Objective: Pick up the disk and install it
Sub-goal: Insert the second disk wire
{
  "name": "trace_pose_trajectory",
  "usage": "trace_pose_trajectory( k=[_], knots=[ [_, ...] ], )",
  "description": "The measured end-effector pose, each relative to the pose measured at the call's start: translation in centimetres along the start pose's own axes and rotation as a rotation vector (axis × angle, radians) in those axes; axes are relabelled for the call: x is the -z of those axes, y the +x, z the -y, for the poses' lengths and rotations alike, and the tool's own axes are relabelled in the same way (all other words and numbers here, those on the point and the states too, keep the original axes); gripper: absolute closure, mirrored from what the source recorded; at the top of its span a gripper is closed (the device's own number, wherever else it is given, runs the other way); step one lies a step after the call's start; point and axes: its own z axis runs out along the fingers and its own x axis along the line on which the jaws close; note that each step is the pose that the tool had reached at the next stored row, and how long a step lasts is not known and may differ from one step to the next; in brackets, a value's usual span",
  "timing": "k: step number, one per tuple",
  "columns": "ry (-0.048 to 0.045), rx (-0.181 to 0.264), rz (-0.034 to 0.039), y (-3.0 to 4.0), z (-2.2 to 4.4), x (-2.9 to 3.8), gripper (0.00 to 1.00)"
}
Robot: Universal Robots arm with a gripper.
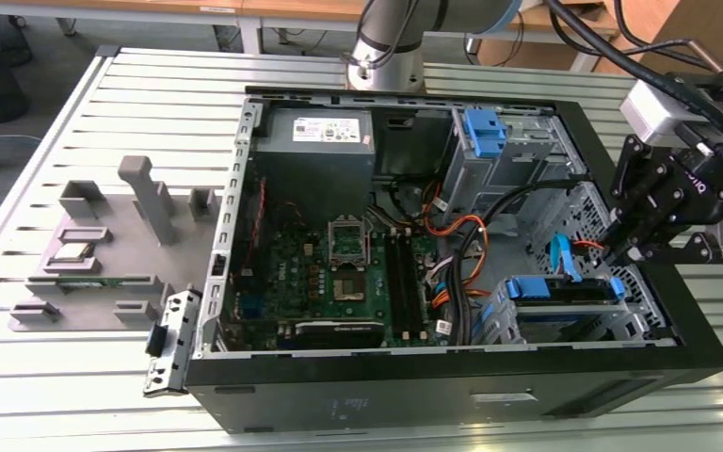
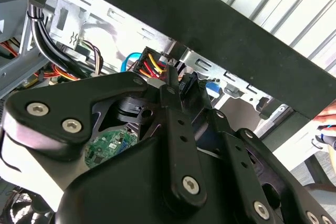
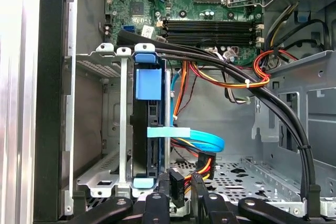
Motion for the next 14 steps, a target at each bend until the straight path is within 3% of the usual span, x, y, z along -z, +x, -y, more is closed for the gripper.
trace_pose_trajectory(
  k=[14],
  knots=[
    [0.0000, -0.001, -0.0001, -0.01, -0.01, 0.25, 0.69]
  ],
)
